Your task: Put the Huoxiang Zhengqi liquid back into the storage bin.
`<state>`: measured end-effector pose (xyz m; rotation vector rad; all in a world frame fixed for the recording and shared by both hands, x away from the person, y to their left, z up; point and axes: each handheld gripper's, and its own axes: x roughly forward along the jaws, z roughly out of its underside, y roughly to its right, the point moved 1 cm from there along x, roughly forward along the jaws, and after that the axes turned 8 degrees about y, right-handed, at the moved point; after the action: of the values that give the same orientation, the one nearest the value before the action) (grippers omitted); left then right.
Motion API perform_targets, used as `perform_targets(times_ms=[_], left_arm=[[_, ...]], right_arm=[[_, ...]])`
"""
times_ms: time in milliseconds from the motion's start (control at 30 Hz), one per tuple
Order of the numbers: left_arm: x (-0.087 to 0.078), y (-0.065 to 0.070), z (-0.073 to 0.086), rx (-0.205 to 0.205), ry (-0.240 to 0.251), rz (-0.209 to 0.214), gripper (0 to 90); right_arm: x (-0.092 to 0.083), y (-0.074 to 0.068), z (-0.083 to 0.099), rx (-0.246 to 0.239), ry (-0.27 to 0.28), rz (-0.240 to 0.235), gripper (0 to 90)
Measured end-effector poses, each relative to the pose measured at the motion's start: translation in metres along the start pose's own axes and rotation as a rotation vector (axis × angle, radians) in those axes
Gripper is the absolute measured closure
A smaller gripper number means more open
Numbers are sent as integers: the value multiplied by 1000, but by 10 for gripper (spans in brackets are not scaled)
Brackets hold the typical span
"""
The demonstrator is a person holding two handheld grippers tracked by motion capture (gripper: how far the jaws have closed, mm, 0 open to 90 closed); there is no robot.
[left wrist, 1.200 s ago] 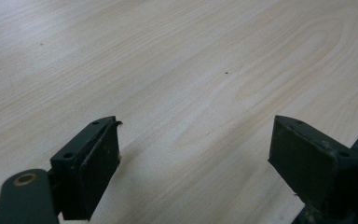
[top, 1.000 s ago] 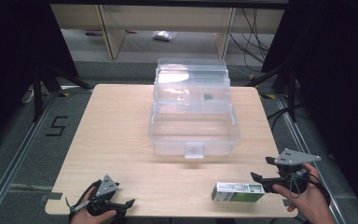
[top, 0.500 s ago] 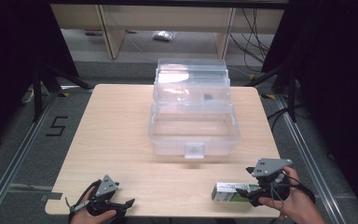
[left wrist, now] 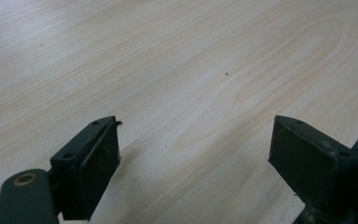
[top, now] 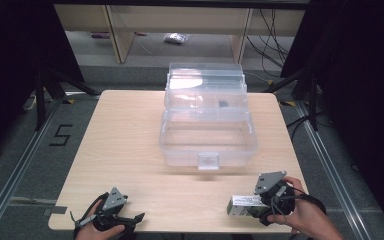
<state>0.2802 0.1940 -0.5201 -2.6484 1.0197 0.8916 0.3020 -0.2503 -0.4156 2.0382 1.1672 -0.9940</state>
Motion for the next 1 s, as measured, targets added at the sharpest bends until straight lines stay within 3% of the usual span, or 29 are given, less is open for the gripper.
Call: perform_targets(times_ms=[67, 133, 200, 267, 400, 433, 467, 567, 600, 733, 767, 800, 900, 933, 1000], left_arm=[[0, 1, 1, -5, 3, 4, 155], [0, 0, 1, -2, 0, 1, 154], [0, 0, 0, -2, 3, 0, 154], [0, 0, 0, 2, 3, 11, 155], [0, 1, 0, -6, 7, 2, 155], [-2, -1, 0, 19, -13, 12, 155], [0, 1, 0, -10, 9, 7, 155], [0, 1, 0, -5, 7, 1, 155], [-1, 0, 0, 15, -9, 13, 155], [0, 1, 0, -7, 9, 6, 155], [0, 1, 0, -7, 9, 6, 155], [-2, 0, 0, 18, -12, 14, 155], [0, 0, 0, 1, 0, 1, 155], [-2, 0, 0, 15, -10, 13, 154], [-1, 0, 0, 10, -5, 13, 155]], right_arm=[[5, 0, -1, -19, -29, 0, 218], [6, -1, -1, -4, -38, 6, 218], [10, 1, -2, -33, -49, 1, 210], [11, 0, -1, -14, -67, 0, 207], [13, -1, -2, -24, -83, 1, 208], [14, -1, -2, -30, -87, 1, 210], [14, -1, -2, -34, -96, 5, 213], [18, 0, -1, -54, -110, -4, 217], [18, 0, -1, -42, -117, 0, 221], [22, 1, 0, -51, -135, -15, 263], [22, 1, 0, -51, -135, -15, 263], [23, 1, 0, -58, -137, -21, 271], [24, 1, -1, -55, -154, -20, 295], [25, 2, -2, -75, -156, -26, 303], [25, 1, -2, -65, -158, -26, 311]])
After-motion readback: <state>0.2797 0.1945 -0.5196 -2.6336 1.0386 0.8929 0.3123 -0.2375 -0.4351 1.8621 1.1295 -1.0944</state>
